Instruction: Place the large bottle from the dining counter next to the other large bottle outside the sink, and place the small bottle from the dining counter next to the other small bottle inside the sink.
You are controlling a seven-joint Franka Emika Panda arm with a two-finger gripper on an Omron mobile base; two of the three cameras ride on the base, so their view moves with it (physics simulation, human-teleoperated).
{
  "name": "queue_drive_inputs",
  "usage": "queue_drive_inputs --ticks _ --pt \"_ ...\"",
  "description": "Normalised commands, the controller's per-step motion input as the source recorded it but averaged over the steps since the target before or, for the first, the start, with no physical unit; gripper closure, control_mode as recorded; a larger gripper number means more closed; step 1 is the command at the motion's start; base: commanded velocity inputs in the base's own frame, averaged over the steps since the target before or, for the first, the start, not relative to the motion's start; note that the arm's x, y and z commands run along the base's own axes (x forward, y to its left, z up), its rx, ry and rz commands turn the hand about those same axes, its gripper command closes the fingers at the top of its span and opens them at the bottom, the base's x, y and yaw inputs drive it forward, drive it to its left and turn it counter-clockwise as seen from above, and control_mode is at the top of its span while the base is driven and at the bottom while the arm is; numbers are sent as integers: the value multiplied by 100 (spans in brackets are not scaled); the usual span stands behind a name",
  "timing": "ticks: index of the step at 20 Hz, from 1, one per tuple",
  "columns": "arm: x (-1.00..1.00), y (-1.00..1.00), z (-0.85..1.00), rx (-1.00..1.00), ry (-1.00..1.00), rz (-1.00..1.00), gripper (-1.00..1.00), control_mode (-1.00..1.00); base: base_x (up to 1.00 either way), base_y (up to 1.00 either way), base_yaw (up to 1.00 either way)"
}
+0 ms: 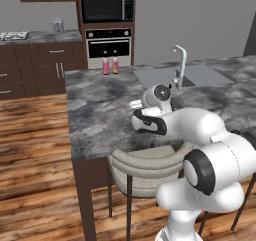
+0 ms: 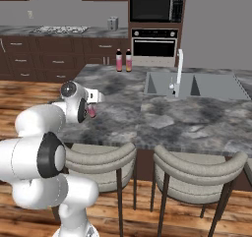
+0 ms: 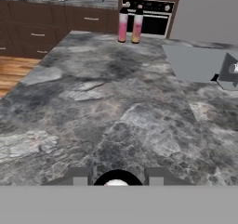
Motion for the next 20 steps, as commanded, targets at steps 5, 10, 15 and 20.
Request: queue_drive_inputs --ticks 5,10,15,20 --pt "-26 0 0 0 0 3 100 -100 0 0 0" --pt "-25 0 9 0 0 2 100 -100 0 0 0" --pt "-24 0 17 0 -1 2 100 -100 0 0 0" --pt "-20 0 21 0 -1 1 100 -100 0 0 0"
